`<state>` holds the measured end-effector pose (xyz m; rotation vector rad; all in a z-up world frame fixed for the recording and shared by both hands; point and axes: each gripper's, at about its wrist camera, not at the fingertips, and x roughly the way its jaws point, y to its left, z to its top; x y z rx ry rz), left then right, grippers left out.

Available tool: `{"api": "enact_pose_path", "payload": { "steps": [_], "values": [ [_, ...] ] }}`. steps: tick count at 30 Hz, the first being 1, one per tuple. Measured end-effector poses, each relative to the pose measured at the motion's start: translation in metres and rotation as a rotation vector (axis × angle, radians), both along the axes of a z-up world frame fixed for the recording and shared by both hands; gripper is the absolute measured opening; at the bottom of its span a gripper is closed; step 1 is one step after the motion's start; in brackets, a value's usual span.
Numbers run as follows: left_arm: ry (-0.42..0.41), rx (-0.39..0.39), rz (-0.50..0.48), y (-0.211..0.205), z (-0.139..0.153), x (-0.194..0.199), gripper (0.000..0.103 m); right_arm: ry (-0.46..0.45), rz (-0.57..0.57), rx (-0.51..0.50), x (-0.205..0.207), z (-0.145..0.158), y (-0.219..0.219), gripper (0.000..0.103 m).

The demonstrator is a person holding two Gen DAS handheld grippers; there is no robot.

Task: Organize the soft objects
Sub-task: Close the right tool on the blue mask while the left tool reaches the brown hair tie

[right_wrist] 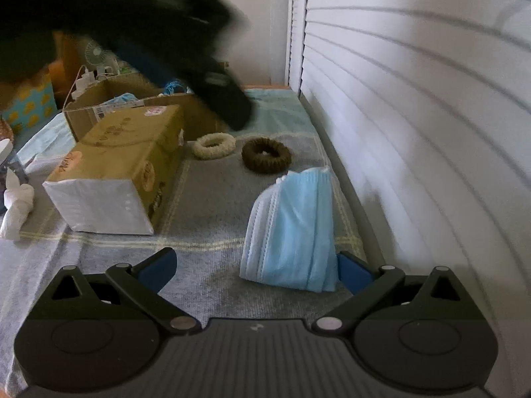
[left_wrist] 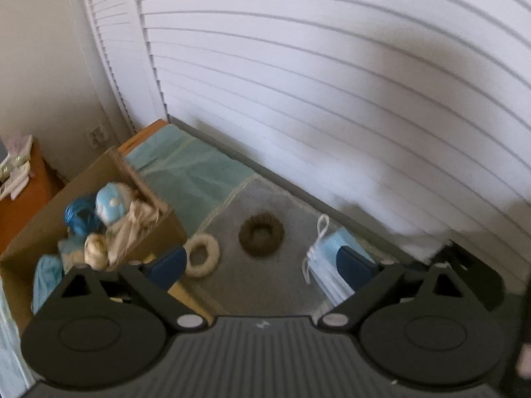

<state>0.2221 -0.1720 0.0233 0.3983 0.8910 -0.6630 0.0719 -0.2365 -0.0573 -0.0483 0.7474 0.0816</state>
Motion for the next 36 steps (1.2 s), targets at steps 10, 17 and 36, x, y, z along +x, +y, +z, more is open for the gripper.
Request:
{"api": "enact_pose_path", "payload": {
  "steps": [10, 17, 36],
  "values": [
    [0.112, 0.058, 0.025, -0.034, -0.030, 0.036, 0.065, 0.001, -0.006, 0.002, -0.001, 0.006, -0.001, 0.101],
    [0.136, 0.075, 0.048, -0.040, -0.048, 0.048, 0.065, 0.001, -0.010, 0.011, 0.001, 0.006, -0.002, 0.100],
    [0.152, 0.097, 0.098, -0.048, -0.069, 0.062, 0.062, -0.008, -0.030, 0.005, 0.001, 0.006, -0.006, 0.080]
  ]
}}
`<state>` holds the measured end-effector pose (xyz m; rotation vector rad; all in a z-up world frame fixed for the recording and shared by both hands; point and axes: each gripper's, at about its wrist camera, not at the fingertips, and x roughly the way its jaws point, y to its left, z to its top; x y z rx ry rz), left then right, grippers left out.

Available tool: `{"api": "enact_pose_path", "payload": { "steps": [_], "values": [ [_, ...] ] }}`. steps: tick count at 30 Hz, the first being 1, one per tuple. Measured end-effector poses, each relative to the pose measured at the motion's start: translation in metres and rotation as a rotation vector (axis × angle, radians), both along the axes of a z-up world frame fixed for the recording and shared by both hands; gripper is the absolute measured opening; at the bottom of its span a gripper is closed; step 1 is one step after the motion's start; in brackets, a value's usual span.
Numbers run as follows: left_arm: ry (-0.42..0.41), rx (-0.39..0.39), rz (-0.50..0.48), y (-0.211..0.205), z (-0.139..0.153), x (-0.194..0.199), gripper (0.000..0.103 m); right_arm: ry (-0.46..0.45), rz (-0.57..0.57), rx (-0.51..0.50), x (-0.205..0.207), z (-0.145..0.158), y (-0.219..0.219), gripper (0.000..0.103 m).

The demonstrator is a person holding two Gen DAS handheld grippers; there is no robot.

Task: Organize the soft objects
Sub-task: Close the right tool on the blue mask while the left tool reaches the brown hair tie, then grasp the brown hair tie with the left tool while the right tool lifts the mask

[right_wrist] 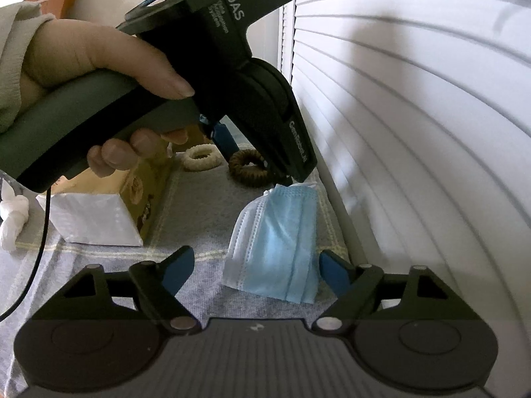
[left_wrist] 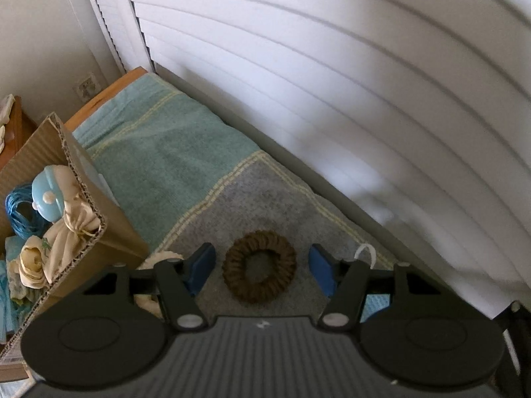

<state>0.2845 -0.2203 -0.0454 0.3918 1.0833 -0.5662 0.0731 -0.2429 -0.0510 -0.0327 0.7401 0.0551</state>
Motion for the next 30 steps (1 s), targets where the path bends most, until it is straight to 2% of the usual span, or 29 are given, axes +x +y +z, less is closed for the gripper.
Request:
{"api": "enact_pose_path", "payload": {
  "steps": [4, 6, 8, 11, 19, 30],
  "values": [
    [-0.005, -0.004, -0.006, 0.001, 0.000, -0.002, 0.062, 0.006, -0.020, -0.003, 0.005, -0.001, -0.001, 0.074],
    [-0.006, -0.006, -0.007, 0.001, 0.001, -0.002, 0.061, 0.005, -0.031, -0.008, 0.006, -0.001, -0.001, 0.067],
    [-0.010, -0.007, -0.007, 0.002, 0.001, -0.003, 0.058, 0.013, -0.042, -0.012, 0.009, -0.002, -0.001, 0.058],
    [-0.020, -0.006, -0.006, 0.002, 0.003, -0.003, 0.045, 0.020, -0.049, -0.007, 0.010, -0.002, -0.002, 0.054],
    [-0.019, -0.031, -0.021, 0.003, 0.011, -0.006, 0.034, 0.015, -0.053, 0.017, 0.005, 0.002, -0.004, 0.052],
    [-0.047, -0.094, -0.054, 0.013, 0.043, -0.024, 0.034, 0.006, -0.051, 0.027, -0.001, 0.007, -0.008, 0.052]
  ]
}}
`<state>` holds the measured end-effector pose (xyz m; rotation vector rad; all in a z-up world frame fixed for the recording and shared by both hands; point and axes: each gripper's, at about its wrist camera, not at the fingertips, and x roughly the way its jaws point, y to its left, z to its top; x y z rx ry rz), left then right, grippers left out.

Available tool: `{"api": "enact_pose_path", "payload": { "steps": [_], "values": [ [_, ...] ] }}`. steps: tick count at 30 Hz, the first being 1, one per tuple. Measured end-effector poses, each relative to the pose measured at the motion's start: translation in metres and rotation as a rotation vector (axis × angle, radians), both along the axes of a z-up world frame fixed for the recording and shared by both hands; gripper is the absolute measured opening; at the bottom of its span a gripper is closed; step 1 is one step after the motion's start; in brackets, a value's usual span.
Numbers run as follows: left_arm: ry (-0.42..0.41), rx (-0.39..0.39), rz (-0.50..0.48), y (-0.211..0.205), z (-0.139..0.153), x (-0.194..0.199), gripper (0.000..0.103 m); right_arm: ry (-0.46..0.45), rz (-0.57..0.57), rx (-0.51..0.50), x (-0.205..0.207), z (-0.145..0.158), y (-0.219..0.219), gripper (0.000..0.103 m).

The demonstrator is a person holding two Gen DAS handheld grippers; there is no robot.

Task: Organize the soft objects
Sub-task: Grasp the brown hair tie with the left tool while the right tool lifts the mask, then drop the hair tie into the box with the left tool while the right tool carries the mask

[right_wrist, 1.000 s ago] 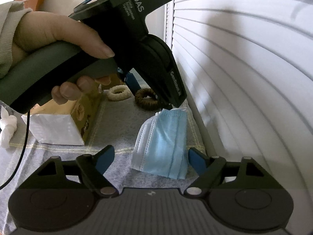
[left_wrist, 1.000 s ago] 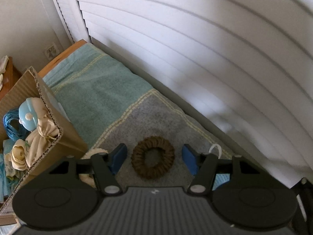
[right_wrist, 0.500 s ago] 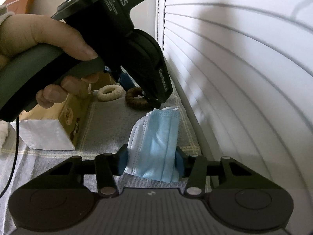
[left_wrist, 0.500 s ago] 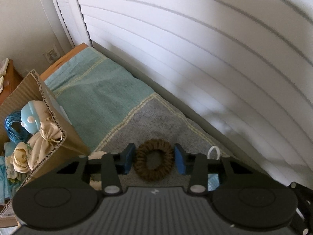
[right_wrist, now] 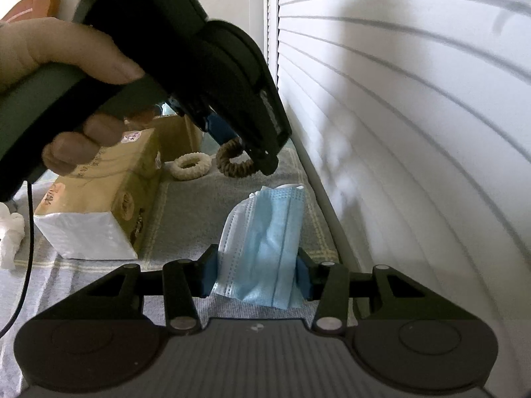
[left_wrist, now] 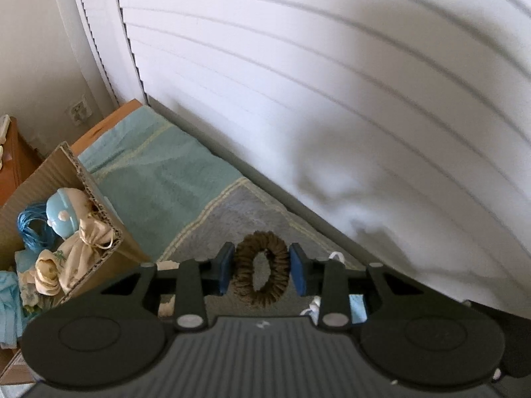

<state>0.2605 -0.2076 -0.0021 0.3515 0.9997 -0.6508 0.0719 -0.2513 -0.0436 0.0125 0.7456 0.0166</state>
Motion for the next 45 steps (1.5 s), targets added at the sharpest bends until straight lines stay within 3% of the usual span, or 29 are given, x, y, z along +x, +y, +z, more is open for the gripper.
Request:
{"api": "enact_pose_path", "payload": {
  "steps": [17, 29, 37, 45],
  "values": [
    [-0.032, -0.109, -0.040, 0.070, 0.056, -0.077, 0.034, -0.014, 0.039, -0.006, -0.016, 0.020, 0.008, 0.052],
    [-0.003, -0.123, 0.031, 0.152, 0.054, -0.120, 0.034, -0.037, 0.217, 0.028, -0.014, 0.051, 0.037, 0.052],
    [-0.021, -0.120, 0.164, 0.206, 0.050, -0.096, 0.034, -0.043, 0.380, 0.048, 0.008, 0.074, 0.076, 0.052],
    [-0.065, -0.137, 0.266, 0.227, 0.056, -0.035, 0.034, -0.065, 0.422, 0.035, 0.048, 0.088, 0.096, 0.052]
  ]
}}
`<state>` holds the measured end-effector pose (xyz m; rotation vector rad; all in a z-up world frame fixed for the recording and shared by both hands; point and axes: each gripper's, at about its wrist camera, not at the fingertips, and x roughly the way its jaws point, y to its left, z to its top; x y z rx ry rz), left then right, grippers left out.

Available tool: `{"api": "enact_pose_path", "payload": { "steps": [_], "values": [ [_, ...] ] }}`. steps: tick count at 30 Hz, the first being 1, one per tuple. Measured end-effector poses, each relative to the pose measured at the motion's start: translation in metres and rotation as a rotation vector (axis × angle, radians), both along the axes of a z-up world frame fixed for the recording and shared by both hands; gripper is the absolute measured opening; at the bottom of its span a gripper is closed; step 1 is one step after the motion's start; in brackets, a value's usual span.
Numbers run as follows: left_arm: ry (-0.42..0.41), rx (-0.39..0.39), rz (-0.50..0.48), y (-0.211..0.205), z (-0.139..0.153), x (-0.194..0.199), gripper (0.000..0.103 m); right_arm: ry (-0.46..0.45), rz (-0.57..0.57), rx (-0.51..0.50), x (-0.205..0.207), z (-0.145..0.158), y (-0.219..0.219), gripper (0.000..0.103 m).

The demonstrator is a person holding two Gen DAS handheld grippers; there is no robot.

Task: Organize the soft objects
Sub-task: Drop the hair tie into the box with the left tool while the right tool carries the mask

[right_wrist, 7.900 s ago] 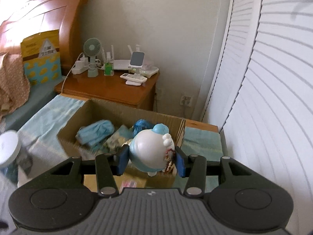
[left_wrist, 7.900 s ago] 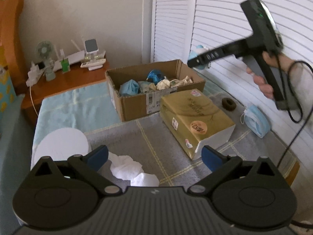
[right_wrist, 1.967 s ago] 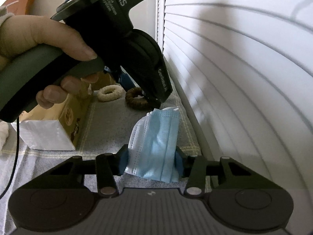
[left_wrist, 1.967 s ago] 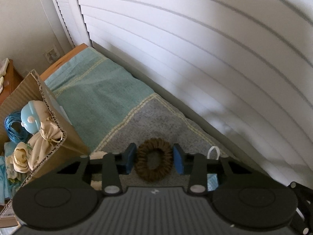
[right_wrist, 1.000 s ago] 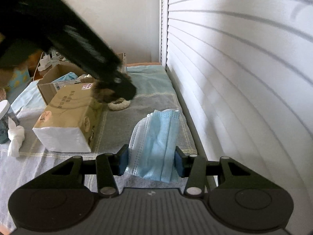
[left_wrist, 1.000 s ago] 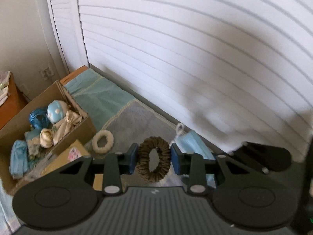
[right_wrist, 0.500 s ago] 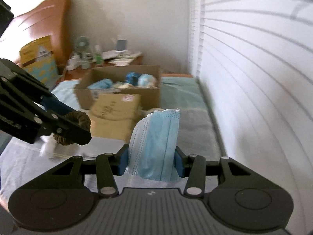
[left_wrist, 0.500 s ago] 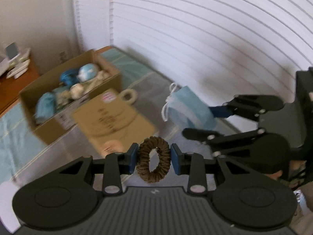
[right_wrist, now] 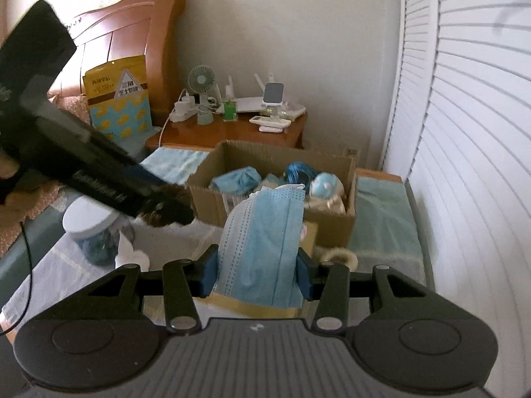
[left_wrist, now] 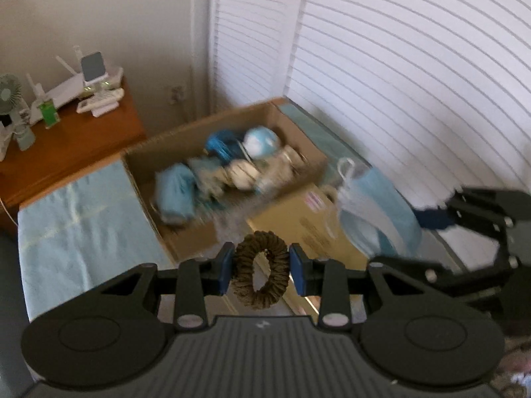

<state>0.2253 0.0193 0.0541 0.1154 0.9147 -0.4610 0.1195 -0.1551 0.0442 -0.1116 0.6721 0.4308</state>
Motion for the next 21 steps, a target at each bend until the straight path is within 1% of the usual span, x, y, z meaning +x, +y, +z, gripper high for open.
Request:
{"api": "enact_pose_path", "payload": {
  "steps": [5, 8, 11, 12, 13, 14, 15, 17, 18, 19, 21],
  "values": [
    [-0.026, 0.004, 0.050, 0.002, 0.002, 0.039, 0.034, -0.012, -0.007, -0.002, 0.021, 0.004, -0.003, 0.052],
    [-0.022, -0.003, 0.068, 0.000, -0.003, 0.063, 0.034, -0.019, -0.011, -0.008, 0.032, 0.004, -0.005, 0.052],
    [-0.027, -0.005, 0.082, -0.003, -0.009, 0.076, 0.036, -0.020, -0.016, -0.013, 0.042, 0.003, -0.006, 0.052],
    [-0.029, -0.002, 0.087, -0.003, -0.011, 0.078, 0.043, -0.020, -0.018, -0.015, 0.044, 0.002, -0.007, 0.052],
    [-0.030, 0.004, 0.099, -0.004, -0.013, 0.080, 0.055, -0.020, -0.023, -0.018, 0.049, 0.002, -0.007, 0.052],
    [-0.036, 0.004, 0.109, -0.003, -0.013, 0.080, 0.063, -0.018, -0.025, -0.017, 0.051, 0.001, -0.009, 0.052],
    [-0.046, 0.000, 0.116, -0.002, -0.014, 0.080, 0.075, -0.015, -0.026, -0.013, 0.053, 0.000, -0.010, 0.052],
    [-0.056, -0.011, 0.127, 0.002, -0.013, 0.076, 0.077, -0.008, -0.032, -0.006, 0.058, -0.002, -0.012, 0.052],
    [-0.052, -0.019, 0.132, 0.005, -0.012, 0.074, 0.080, -0.006, -0.032, -0.005, 0.059, -0.003, -0.012, 0.052],
    [-0.049, -0.027, 0.135, 0.007, -0.011, 0.070, 0.086, -0.005, -0.033, -0.006, 0.061, -0.003, -0.011, 0.052],
    [-0.064, -0.027, 0.139, 0.011, -0.008, 0.058, 0.091, -0.002, -0.031, -0.008, 0.065, -0.003, -0.011, 0.052]
  ]
}}
